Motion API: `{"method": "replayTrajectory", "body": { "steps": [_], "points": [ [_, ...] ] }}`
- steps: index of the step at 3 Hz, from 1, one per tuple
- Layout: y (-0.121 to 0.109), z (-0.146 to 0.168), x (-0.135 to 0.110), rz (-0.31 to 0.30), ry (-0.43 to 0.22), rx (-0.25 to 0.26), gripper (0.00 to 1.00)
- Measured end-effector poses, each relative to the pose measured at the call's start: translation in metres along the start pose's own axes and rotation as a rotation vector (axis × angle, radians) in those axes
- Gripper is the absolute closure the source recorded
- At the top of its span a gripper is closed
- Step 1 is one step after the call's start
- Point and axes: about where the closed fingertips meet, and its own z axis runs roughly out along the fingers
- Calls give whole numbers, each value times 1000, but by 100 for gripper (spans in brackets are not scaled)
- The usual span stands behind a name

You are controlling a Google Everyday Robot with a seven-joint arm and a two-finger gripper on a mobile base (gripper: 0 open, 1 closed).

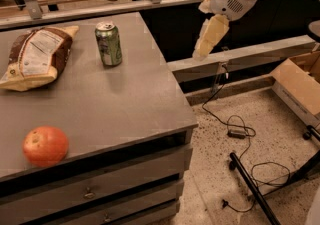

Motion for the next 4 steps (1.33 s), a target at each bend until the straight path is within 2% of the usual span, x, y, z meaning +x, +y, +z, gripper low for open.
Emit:
{"method": "replayTrajectory", "body": {
  "steps": [1,2,3,4],
  "points": [
    [0,16,-63,-123,-270,-23,0],
    [-5,15,-134,-204,-547,-48,0],
    [-9,26,-181,-223,-684,-99,0],
    [-5,53,-213,-223,-733,-182,0]
  ]
}}
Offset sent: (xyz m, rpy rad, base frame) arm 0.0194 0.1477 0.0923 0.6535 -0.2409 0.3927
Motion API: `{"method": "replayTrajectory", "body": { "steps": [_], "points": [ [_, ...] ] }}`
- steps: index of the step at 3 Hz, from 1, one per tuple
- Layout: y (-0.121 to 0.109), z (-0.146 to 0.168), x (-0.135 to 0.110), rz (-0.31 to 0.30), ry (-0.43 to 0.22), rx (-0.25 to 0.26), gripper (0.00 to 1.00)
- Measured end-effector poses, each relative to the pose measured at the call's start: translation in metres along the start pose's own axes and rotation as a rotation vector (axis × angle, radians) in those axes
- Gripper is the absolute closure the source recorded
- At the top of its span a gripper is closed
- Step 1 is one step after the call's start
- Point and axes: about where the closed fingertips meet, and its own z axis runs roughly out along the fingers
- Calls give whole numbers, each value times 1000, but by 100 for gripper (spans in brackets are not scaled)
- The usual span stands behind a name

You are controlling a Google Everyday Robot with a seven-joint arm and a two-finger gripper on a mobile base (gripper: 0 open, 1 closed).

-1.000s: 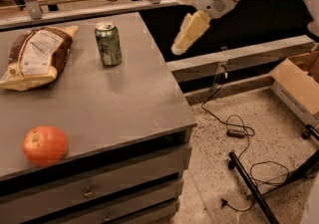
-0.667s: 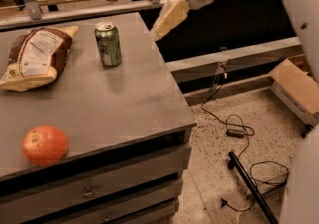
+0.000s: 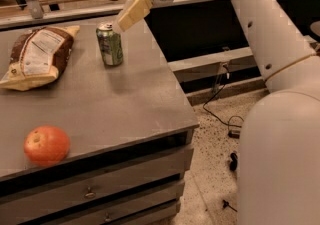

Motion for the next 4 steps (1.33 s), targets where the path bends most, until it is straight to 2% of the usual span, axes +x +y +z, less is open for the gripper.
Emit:
{"method": "replayTrajectory", "body": {
  "steps": [1,2,3,4],
  "points": [
    [-4,31,8,49,-24,-53,0],
    [-4,51,27,105,-43,-86,0],
    [0,66,51,158,-64,-105,0],
    [4,76,65,186,-73,-114,0]
  ]
}}
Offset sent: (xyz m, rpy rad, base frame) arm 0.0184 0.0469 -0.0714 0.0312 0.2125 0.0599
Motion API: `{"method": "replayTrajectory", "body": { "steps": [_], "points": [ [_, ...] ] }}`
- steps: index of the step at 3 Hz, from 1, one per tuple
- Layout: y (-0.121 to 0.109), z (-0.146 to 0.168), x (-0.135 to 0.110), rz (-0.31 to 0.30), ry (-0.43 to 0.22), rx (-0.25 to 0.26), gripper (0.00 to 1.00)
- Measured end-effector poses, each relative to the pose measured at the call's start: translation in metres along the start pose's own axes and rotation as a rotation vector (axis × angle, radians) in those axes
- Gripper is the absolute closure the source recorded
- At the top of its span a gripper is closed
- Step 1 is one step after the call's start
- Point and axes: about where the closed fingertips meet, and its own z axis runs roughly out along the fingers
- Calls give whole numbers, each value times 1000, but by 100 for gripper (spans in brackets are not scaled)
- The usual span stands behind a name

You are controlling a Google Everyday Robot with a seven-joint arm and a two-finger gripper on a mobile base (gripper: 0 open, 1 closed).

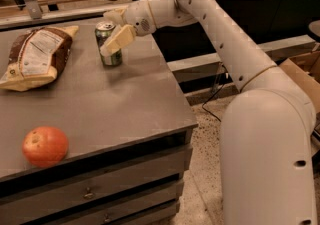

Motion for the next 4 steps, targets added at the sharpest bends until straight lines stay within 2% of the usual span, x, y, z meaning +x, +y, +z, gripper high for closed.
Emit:
{"method": "replayTrajectory", "body": {
  "steps": [2,4],
  "points": [
    [0,11,16,35,-16,-3,0],
    [-1,15,26,79,-76,-21,0]
  ]
}}
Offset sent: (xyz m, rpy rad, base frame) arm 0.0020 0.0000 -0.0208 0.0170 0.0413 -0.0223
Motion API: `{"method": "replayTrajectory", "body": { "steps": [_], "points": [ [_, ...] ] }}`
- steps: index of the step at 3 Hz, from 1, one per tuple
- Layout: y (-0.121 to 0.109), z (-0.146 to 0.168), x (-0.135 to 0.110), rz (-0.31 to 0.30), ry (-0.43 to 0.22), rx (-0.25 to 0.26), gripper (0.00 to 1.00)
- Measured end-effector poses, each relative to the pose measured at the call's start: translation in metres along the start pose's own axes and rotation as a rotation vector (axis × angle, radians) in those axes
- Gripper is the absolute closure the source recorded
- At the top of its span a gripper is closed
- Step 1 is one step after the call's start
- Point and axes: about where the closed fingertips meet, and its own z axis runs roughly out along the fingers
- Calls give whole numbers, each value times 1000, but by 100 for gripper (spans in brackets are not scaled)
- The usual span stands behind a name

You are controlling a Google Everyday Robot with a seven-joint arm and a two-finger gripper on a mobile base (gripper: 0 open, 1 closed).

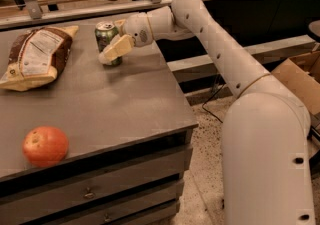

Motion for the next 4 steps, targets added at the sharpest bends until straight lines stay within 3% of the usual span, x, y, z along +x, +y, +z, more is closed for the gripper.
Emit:
{"method": "replayTrajectory", "body": {
  "steps": [1,2,3,4],
  "points": [
    [1,-1,4,22,-86,-17,26],
    [2,-5,5,32,-125,-17,49],
    [5,-12,-5,2,-115,-14,72],
    [13,-22,-23,-46,8,-6,95]
  ]
}}
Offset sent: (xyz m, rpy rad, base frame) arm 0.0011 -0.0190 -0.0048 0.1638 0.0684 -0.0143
